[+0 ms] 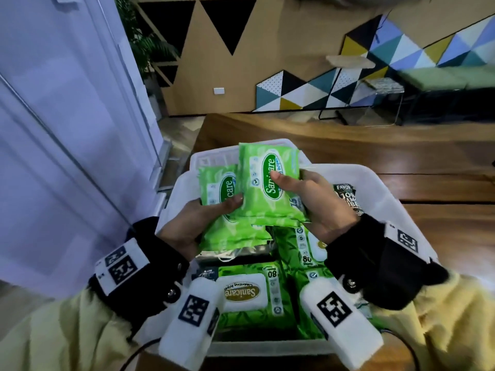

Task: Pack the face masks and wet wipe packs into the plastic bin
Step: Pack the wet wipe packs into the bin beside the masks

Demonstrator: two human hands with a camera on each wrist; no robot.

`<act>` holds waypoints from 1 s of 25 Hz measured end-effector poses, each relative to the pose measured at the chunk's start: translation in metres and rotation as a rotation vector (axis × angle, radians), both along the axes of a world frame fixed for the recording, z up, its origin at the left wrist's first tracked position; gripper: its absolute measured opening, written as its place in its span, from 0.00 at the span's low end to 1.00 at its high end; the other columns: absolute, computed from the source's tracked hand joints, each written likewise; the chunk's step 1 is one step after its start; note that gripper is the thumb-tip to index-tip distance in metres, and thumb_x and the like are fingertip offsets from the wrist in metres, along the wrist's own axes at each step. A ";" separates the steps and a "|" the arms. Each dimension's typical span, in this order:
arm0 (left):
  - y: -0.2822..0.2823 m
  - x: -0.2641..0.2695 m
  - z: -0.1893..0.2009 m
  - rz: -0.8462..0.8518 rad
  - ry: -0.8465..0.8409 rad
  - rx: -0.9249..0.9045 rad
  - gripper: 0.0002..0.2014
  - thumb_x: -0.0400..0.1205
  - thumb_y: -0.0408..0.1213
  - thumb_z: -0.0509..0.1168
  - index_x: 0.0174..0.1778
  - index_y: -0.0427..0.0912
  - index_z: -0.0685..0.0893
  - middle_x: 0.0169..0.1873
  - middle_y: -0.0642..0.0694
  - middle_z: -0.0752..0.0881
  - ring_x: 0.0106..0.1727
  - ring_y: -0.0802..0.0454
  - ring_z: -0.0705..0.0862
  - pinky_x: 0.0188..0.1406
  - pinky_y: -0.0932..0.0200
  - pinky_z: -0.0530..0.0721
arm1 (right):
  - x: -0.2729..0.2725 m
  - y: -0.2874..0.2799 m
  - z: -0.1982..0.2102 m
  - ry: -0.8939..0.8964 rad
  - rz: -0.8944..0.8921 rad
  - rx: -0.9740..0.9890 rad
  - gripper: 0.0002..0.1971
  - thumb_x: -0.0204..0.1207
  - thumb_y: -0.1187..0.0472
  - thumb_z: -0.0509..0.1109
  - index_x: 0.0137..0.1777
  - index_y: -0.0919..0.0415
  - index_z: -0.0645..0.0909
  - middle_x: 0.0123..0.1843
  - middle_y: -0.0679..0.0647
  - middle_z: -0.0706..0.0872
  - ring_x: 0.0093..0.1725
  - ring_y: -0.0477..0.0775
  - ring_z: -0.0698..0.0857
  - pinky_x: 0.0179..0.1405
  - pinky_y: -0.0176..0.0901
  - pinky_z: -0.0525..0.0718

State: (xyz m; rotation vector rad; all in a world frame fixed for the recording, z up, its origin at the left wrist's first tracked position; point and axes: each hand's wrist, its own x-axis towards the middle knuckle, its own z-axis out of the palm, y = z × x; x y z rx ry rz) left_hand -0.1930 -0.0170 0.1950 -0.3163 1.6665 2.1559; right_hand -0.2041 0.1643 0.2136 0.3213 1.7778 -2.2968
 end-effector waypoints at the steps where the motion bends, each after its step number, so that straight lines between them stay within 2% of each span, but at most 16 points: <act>1: -0.002 -0.002 0.000 -0.002 -0.013 0.017 0.34 0.59 0.40 0.76 0.62 0.31 0.83 0.53 0.33 0.89 0.41 0.44 0.91 0.40 0.48 0.90 | -0.004 0.002 -0.002 0.011 -0.008 -0.007 0.20 0.71 0.63 0.74 0.62 0.69 0.80 0.56 0.64 0.88 0.54 0.63 0.87 0.60 0.62 0.83; 4: -0.015 -0.011 0.003 -0.053 -0.058 0.068 0.43 0.39 0.46 0.87 0.52 0.35 0.89 0.49 0.33 0.90 0.43 0.41 0.91 0.33 0.49 0.89 | -0.008 0.017 -0.001 0.026 -0.005 -0.028 0.22 0.67 0.64 0.74 0.62 0.69 0.80 0.54 0.64 0.89 0.47 0.61 0.88 0.48 0.56 0.88; 6: -0.030 -0.013 0.006 -0.029 -0.024 0.165 0.42 0.32 0.47 0.87 0.45 0.40 0.92 0.48 0.36 0.91 0.42 0.42 0.91 0.30 0.50 0.88 | -0.008 0.029 -0.002 0.037 -0.023 -0.019 0.29 0.61 0.62 0.75 0.64 0.68 0.78 0.53 0.63 0.89 0.48 0.63 0.89 0.50 0.61 0.88; 9: -0.033 -0.013 0.014 -0.079 0.099 0.238 0.44 0.33 0.51 0.87 0.49 0.46 0.91 0.50 0.42 0.91 0.47 0.46 0.91 0.32 0.51 0.88 | -0.013 0.025 -0.008 0.046 0.003 0.005 0.26 0.66 0.66 0.75 0.65 0.68 0.75 0.55 0.63 0.89 0.52 0.64 0.88 0.55 0.63 0.85; 11: -0.021 -0.010 0.018 -0.170 0.150 0.193 0.38 0.33 0.53 0.86 0.41 0.49 0.93 0.44 0.44 0.92 0.43 0.49 0.91 0.31 0.54 0.88 | -0.016 0.003 -0.009 0.058 0.052 0.041 0.27 0.66 0.66 0.76 0.65 0.69 0.73 0.57 0.65 0.87 0.55 0.64 0.87 0.57 0.61 0.85; 13: -0.007 -0.008 0.022 -0.261 0.235 0.083 0.31 0.38 0.53 0.86 0.39 0.52 0.93 0.42 0.47 0.92 0.43 0.50 0.91 0.33 0.58 0.88 | -0.021 -0.013 -0.011 0.111 0.053 0.121 0.30 0.65 0.64 0.73 0.66 0.70 0.69 0.60 0.68 0.84 0.58 0.66 0.85 0.53 0.58 0.86; 14: -0.004 -0.008 0.022 -0.277 0.283 0.036 0.30 0.42 0.53 0.85 0.41 0.52 0.93 0.44 0.47 0.92 0.44 0.50 0.91 0.35 0.58 0.88 | -0.024 -0.014 -0.011 0.150 0.051 0.170 0.28 0.69 0.63 0.72 0.66 0.71 0.67 0.61 0.67 0.82 0.58 0.64 0.84 0.49 0.53 0.87; 15: -0.004 -0.008 0.022 -0.266 0.315 0.007 0.30 0.44 0.52 0.85 0.42 0.51 0.92 0.45 0.46 0.92 0.45 0.49 0.91 0.36 0.58 0.88 | -0.024 -0.010 -0.005 0.203 0.051 0.240 0.26 0.74 0.59 0.71 0.67 0.70 0.65 0.62 0.62 0.81 0.57 0.58 0.84 0.49 0.49 0.87; 16: -0.008 -0.007 0.022 -0.236 0.323 -0.007 0.30 0.44 0.52 0.85 0.42 0.50 0.92 0.45 0.46 0.92 0.45 0.49 0.91 0.36 0.58 0.88 | -0.023 0.000 0.002 0.274 0.060 0.347 0.29 0.75 0.50 0.70 0.67 0.67 0.64 0.62 0.57 0.78 0.57 0.52 0.82 0.51 0.44 0.85; 17: -0.015 -0.006 0.020 -0.212 0.331 -0.032 0.30 0.43 0.52 0.85 0.42 0.49 0.92 0.45 0.46 0.92 0.45 0.49 0.91 0.36 0.58 0.88 | -0.023 0.012 0.013 0.364 0.094 0.498 0.36 0.70 0.41 0.69 0.68 0.63 0.62 0.64 0.55 0.74 0.61 0.49 0.79 0.57 0.43 0.82; 18: -0.021 -0.006 0.020 -0.218 0.349 -0.068 0.30 0.43 0.52 0.84 0.41 0.49 0.92 0.44 0.46 0.92 0.44 0.49 0.91 0.36 0.59 0.88 | -0.024 0.024 0.025 0.469 0.174 0.680 0.42 0.64 0.35 0.69 0.70 0.60 0.60 0.69 0.55 0.71 0.67 0.50 0.75 0.66 0.46 0.77; 19: -0.025 -0.003 0.021 -0.251 0.365 -0.112 0.28 0.44 0.52 0.84 0.41 0.50 0.92 0.43 0.47 0.92 0.43 0.51 0.91 0.36 0.61 0.87 | -0.026 0.032 0.035 0.545 0.320 0.854 0.46 0.62 0.36 0.70 0.73 0.60 0.58 0.73 0.55 0.69 0.72 0.53 0.73 0.71 0.50 0.74; 20: -0.027 -0.001 0.022 -0.293 0.381 -0.169 0.26 0.45 0.52 0.83 0.39 0.51 0.92 0.41 0.49 0.92 0.42 0.52 0.91 0.36 0.62 0.87 | -0.029 0.034 0.045 0.548 0.505 0.983 0.46 0.62 0.40 0.72 0.76 0.60 0.59 0.74 0.55 0.71 0.72 0.54 0.74 0.72 0.53 0.74; 21: -0.027 0.002 0.023 -0.338 0.397 -0.229 0.23 0.47 0.52 0.83 0.37 0.52 0.92 0.39 0.51 0.92 0.40 0.55 0.91 0.36 0.64 0.86 | -0.032 0.031 0.053 0.488 0.688 1.025 0.42 0.65 0.45 0.74 0.75 0.60 0.62 0.72 0.53 0.75 0.70 0.52 0.77 0.70 0.51 0.76; 23: -0.026 0.006 0.027 -0.411 0.445 -0.314 0.13 0.54 0.44 0.80 0.33 0.53 0.92 0.35 0.55 0.92 0.37 0.60 0.90 0.35 0.68 0.85 | -0.041 0.020 0.055 0.380 0.918 0.940 0.34 0.65 0.55 0.78 0.71 0.57 0.69 0.65 0.50 0.82 0.64 0.46 0.82 0.62 0.44 0.81; 25: -0.027 0.011 0.030 -0.480 0.477 -0.346 0.14 0.56 0.35 0.76 0.36 0.52 0.89 0.34 0.58 0.91 0.37 0.62 0.90 0.34 0.71 0.83 | -0.040 0.009 0.051 0.363 0.972 0.821 0.28 0.62 0.61 0.77 0.63 0.53 0.75 0.58 0.46 0.86 0.57 0.40 0.86 0.53 0.34 0.84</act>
